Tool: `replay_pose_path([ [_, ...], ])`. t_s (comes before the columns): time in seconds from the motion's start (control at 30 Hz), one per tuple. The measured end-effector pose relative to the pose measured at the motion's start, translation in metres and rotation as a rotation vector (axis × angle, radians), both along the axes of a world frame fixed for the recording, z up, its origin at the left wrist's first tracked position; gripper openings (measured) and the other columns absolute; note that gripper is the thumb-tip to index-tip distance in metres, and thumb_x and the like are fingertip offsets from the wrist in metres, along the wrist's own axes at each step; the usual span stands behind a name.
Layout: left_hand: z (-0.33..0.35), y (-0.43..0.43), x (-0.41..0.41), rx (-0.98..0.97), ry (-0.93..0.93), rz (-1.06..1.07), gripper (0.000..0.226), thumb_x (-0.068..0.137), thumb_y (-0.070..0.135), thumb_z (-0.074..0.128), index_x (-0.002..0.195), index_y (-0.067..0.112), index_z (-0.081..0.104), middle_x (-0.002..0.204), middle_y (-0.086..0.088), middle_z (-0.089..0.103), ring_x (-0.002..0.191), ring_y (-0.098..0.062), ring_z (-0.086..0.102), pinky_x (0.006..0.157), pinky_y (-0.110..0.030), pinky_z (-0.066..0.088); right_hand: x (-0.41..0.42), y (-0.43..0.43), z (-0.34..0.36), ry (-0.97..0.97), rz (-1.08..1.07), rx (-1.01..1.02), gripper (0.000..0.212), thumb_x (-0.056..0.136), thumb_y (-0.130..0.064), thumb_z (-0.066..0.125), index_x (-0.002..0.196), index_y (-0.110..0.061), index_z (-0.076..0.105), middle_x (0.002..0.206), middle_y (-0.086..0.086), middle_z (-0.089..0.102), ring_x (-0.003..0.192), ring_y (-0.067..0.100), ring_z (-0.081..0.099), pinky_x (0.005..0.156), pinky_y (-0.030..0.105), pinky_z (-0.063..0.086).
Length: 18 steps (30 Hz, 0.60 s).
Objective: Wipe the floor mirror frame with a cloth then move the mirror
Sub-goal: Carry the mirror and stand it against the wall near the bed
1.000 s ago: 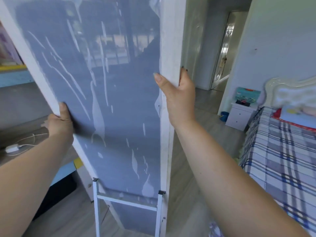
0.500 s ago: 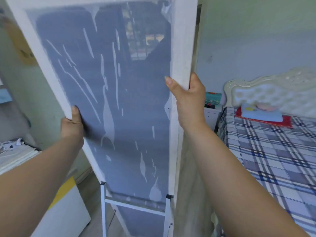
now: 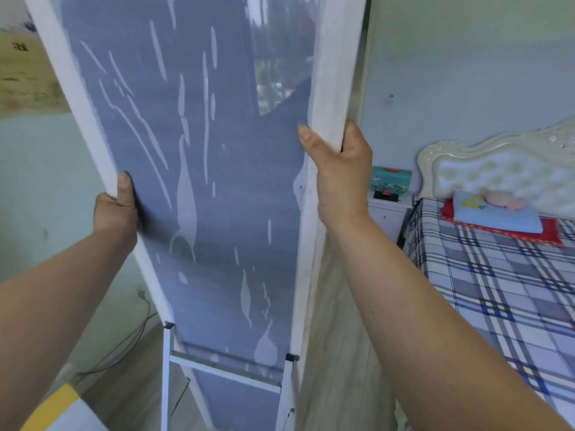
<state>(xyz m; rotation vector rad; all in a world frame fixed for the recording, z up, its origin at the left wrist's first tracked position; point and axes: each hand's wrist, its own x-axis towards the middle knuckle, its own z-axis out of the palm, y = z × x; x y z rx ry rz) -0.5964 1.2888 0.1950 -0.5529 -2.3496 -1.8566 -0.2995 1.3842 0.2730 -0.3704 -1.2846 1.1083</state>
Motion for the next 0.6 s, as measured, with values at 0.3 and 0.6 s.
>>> replay_pose_path([
  [0.3,0.002,0.137,-0.074,-0.034,0.024,0.033,0.063,0.094,0.07,0.03,0.095,0.009,0.046,0.1,-0.011,0.05,0.096,-0.03,0.055,0.085,-0.043,0.044,-0.069,0.139,-0.005,0.023,-0.002,0.007,0.017,0.082,-0.01,0.075,0.082,-0.018,0.059,0.076,-0.012,0.065,0.07,-0.001,0.061,0.072,0.018,0.051],
  [0.6,0.011,0.295,-0.159,-0.029,0.041,-0.07,0.055,0.096,0.066,0.03,0.084,0.015,0.047,0.101,-0.009,0.051,0.093,-0.02,0.049,0.081,-0.032,0.041,-0.151,0.265,-0.005,0.045,-0.11,0.02,0.018,0.083,-0.009,0.074,0.079,-0.015,0.057,0.072,-0.011,0.059,0.062,-0.006,0.054,0.066,0.013,0.046],
])
